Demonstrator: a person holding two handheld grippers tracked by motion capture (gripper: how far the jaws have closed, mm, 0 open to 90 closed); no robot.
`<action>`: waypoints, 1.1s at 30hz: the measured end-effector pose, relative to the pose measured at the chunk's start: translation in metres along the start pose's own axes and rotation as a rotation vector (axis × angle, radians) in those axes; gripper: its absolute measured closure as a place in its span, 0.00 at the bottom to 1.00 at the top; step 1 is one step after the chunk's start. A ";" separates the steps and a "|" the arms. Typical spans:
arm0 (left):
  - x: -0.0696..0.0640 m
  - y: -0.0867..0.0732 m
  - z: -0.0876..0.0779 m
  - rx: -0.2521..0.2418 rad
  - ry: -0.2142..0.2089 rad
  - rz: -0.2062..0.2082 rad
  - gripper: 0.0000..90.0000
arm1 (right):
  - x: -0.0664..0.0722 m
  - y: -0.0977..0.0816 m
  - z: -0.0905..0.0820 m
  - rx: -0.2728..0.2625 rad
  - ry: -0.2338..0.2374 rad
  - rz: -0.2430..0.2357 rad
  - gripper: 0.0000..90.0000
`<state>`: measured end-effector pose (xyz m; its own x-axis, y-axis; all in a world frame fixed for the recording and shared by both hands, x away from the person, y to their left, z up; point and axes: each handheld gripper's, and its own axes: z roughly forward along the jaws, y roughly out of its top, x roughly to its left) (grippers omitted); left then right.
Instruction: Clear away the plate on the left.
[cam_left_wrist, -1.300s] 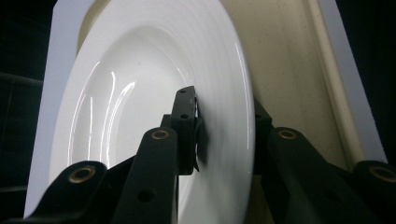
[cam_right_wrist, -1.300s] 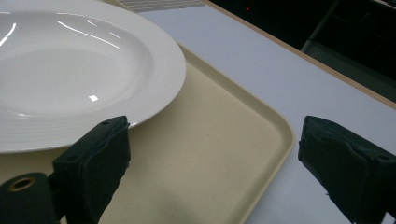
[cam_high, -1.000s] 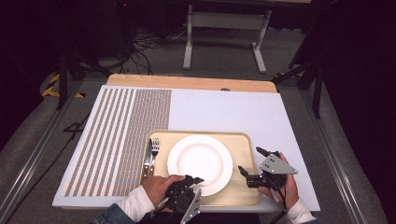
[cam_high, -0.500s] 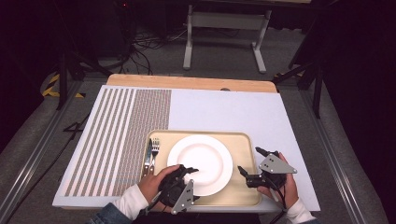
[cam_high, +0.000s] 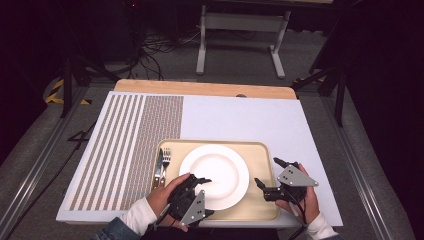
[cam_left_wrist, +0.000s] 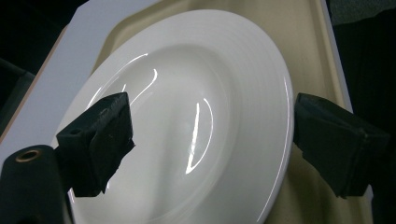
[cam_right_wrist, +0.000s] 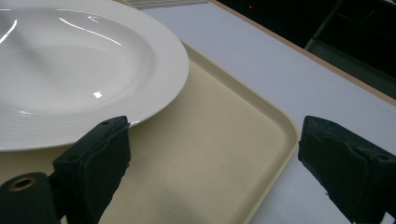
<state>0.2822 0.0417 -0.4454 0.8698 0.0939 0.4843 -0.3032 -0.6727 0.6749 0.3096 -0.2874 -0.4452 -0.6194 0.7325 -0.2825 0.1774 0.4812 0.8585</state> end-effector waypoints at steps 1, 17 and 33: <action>0.000 0.000 0.000 -0.004 0.001 -0.003 0.15 | 0.000 0.000 0.000 0.000 -0.001 -0.001 0.11; 0.008 0.001 -0.010 -0.046 0.019 -0.064 0.14 | 0.000 0.000 0.000 0.002 0.002 0.002 0.11; 0.012 -0.002 -0.012 -0.056 0.052 -0.088 0.15 | 0.000 0.000 0.000 -0.003 -0.001 -0.002 0.11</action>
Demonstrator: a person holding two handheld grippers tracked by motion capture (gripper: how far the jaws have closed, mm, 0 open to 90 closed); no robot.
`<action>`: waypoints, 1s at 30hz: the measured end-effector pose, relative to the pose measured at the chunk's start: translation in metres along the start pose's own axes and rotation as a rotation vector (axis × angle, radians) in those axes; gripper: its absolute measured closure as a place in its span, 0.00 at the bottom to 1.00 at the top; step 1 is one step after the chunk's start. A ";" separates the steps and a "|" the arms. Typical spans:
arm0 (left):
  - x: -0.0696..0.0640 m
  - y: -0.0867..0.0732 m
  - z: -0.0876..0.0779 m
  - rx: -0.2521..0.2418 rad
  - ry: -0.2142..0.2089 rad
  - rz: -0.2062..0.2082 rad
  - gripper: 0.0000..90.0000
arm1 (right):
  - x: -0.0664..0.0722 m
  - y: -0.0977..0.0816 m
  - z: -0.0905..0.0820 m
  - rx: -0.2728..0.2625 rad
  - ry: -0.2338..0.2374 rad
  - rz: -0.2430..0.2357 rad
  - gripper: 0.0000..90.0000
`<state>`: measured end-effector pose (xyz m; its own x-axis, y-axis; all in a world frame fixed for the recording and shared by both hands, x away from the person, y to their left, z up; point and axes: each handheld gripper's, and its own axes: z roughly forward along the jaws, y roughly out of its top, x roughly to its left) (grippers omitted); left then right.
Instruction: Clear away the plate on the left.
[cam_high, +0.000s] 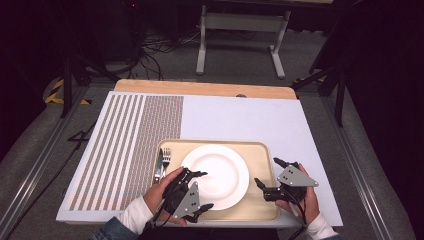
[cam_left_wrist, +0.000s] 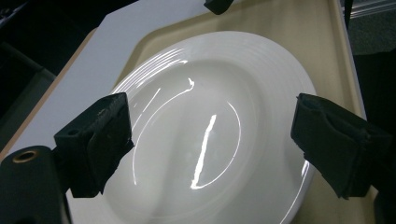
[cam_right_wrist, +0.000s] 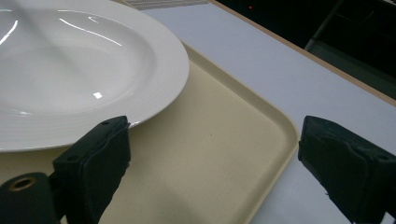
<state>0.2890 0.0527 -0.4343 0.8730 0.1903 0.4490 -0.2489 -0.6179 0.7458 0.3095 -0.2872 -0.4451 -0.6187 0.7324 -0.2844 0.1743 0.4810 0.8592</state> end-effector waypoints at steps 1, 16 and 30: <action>0.001 0.000 -0.001 -0.002 0.006 -0.003 0.15 | 0.000 0.000 0.000 0.000 0.000 0.000 0.11; 0.010 -0.002 -0.010 -0.021 0.052 -0.029 0.14 | 0.001 0.002 -0.002 -0.015 -0.007 0.006 0.12; 0.021 -0.006 -0.023 -0.030 0.104 -0.062 0.14 | 0.003 0.004 -0.004 -0.024 -0.015 -0.015 0.12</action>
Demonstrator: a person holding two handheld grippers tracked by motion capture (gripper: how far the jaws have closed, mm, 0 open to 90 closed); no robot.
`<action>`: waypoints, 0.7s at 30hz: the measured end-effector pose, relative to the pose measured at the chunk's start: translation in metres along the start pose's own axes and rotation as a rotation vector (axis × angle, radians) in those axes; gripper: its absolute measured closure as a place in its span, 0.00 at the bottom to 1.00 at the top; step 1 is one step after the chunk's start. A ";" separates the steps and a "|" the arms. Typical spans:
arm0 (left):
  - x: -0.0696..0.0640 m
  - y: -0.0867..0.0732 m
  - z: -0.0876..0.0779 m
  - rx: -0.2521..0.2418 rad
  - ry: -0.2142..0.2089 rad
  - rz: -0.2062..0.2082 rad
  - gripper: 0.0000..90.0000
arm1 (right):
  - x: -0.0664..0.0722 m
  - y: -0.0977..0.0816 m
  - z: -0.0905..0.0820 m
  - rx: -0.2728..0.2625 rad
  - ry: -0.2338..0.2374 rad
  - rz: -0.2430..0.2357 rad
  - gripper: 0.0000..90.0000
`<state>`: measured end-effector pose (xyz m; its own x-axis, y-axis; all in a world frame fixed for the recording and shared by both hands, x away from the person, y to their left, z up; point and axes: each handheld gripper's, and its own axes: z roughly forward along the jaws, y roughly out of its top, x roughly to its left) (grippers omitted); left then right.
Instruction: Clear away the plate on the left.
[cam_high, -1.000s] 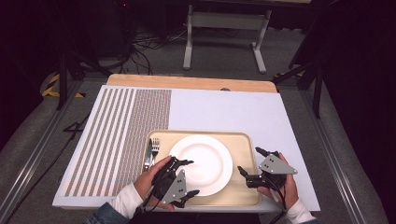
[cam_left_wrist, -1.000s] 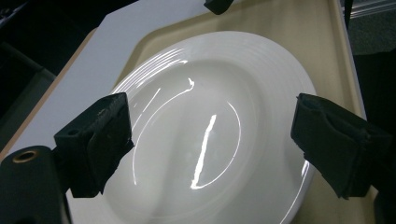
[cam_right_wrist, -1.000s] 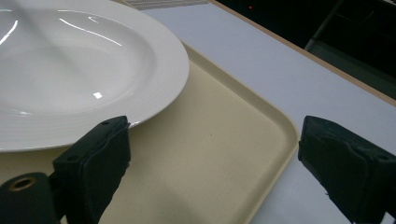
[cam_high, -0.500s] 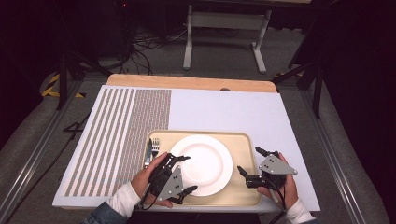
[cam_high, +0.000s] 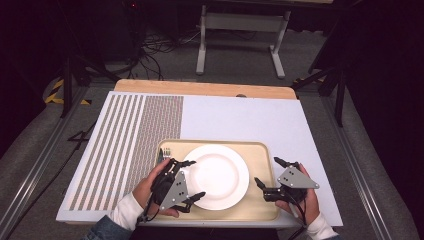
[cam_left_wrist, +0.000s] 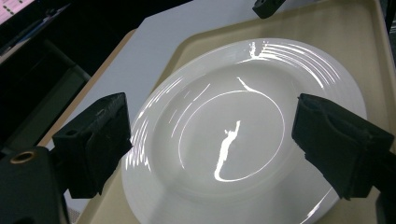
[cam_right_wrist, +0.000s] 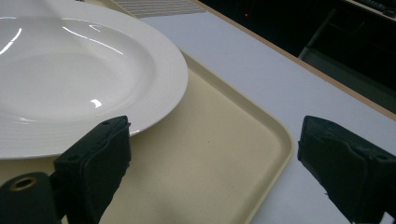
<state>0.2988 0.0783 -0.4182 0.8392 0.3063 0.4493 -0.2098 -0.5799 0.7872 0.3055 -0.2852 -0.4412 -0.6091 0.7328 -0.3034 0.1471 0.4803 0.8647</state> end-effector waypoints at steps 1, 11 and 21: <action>0.001 0.000 -0.001 -0.002 0.002 0.004 0.14 | 0.000 0.000 0.000 -0.003 0.000 0.000 0.12; 0.007 -0.002 -0.007 -0.002 0.028 -0.005 0.14 | 0.001 0.002 -0.002 -0.011 0.001 -0.006 0.12; 0.014 -0.005 -0.013 -0.001 0.053 -0.017 0.13 | 0.002 0.002 -0.003 -0.016 0.001 -0.011 0.12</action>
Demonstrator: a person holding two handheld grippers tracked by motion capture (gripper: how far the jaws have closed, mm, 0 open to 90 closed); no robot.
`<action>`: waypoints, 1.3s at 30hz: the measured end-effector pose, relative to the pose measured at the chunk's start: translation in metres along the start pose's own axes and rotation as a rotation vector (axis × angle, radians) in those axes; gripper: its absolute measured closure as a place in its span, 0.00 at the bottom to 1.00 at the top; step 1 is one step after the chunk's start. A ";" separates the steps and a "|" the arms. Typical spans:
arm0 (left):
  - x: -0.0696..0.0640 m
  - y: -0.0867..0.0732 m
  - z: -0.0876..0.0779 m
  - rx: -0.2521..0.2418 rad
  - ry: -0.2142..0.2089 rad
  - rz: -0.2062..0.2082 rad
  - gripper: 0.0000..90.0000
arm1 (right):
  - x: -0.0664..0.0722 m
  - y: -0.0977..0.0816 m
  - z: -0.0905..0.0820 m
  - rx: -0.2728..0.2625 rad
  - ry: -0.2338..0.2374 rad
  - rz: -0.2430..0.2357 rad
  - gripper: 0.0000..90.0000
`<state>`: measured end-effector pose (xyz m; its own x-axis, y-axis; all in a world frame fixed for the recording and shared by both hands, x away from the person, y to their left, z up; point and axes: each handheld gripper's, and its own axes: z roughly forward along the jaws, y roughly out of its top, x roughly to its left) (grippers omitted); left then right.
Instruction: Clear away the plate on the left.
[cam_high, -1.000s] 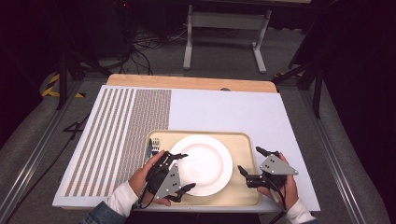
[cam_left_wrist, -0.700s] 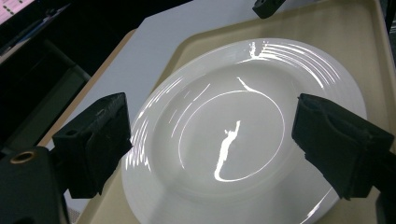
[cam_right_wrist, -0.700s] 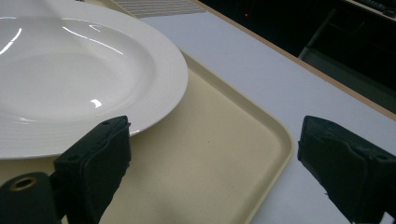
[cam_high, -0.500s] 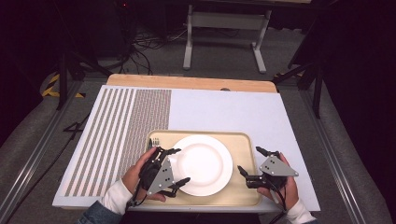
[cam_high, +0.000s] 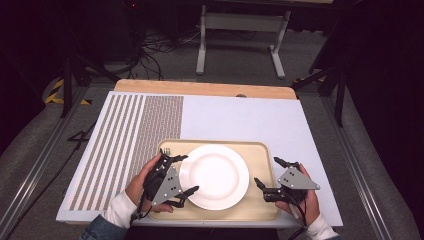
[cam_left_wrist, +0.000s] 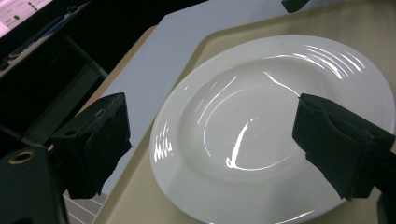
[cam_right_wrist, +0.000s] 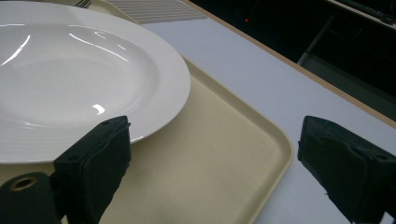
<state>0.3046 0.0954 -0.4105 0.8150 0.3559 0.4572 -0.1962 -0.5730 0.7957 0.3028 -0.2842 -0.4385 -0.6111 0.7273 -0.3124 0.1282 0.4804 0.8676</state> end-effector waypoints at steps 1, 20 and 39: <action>0.000 0.000 -0.001 0.002 0.002 -0.005 0.13 | 0.000 0.000 0.000 -0.001 0.000 -0.001 0.11; 0.020 -0.014 -0.018 0.022 0.083 -0.045 0.13 | 0.001 0.003 -0.003 -0.012 -0.005 -0.004 0.12; 0.031 -0.037 -0.041 0.049 0.147 -0.096 0.12 | 0.001 0.005 -0.007 -0.020 -0.016 -0.008 0.12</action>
<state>0.3148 0.1576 -0.4098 0.7395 0.5131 0.4358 -0.0913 -0.5650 0.8200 0.2975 -0.2841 -0.4321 -0.5995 0.7311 -0.3256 0.1079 0.4769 0.8723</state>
